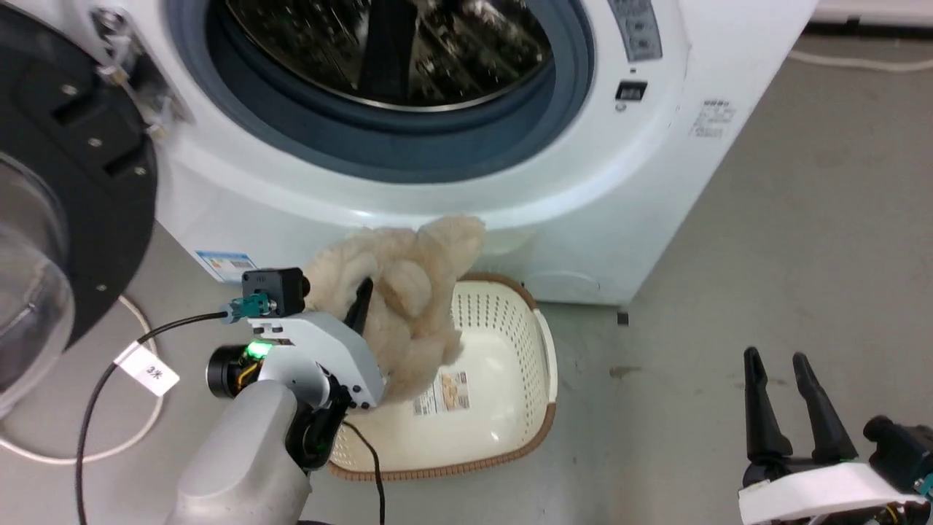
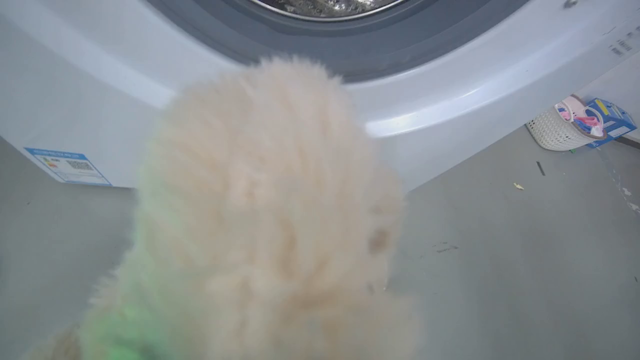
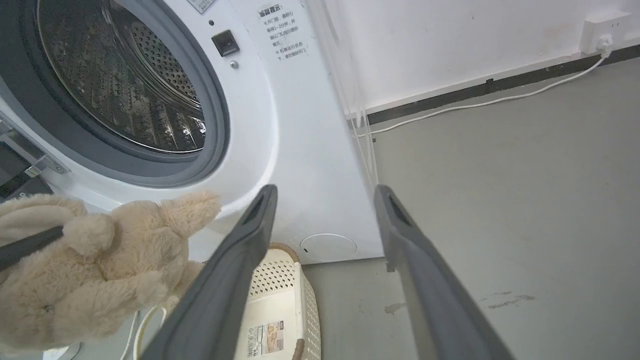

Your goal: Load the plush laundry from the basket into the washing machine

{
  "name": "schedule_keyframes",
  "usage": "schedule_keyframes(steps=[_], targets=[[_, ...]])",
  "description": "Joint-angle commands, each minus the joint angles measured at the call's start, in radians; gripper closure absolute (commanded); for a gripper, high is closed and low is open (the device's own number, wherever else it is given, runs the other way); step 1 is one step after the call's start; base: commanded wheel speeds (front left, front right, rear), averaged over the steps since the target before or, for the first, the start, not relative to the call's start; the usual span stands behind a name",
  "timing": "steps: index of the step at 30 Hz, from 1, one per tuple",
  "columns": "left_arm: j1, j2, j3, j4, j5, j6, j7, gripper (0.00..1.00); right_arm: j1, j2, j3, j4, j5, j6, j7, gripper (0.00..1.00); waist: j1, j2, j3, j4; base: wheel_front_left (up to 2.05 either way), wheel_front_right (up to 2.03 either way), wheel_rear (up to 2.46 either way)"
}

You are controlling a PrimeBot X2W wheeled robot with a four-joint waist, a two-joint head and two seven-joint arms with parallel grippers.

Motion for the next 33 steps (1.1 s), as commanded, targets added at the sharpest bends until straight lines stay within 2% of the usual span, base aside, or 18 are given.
schedule_keyframes(steps=[1,10,14,33], targets=[[0.009,0.01,0.004,-0.036,0.012,0.015,-0.02,1.0,0.014,0.0,-0.003,0.005,0.005,-0.001,-0.004,0.0,0.0003,-0.0001,-0.031,0.009,0.0,0.0,0.0],[0.006,0.036,0.01,-0.202,0.06,0.08,-0.085,1.0,0.041,0.0,-0.01,0.014,0.01,-0.001,-0.004,0.0,0.0003,-0.0001,-0.062,-0.001,0.0,0.0,0.0],[-0.057,0.058,0.028,-0.24,0.087,0.103,-0.129,1.0,0.029,0.0,-0.01,0.007,0.01,-0.001,-0.004,0.0,0.0003,-0.0001,-0.041,-0.03,0.0,0.0,0.0],[-0.358,0.13,0.087,-0.106,0.102,0.078,-0.171,1.0,-0.025,0.0,0.0,-0.027,0.015,-0.001,-0.004,0.0,0.0003,-0.0001,0.125,-0.108,0.0,0.0,0.0]])
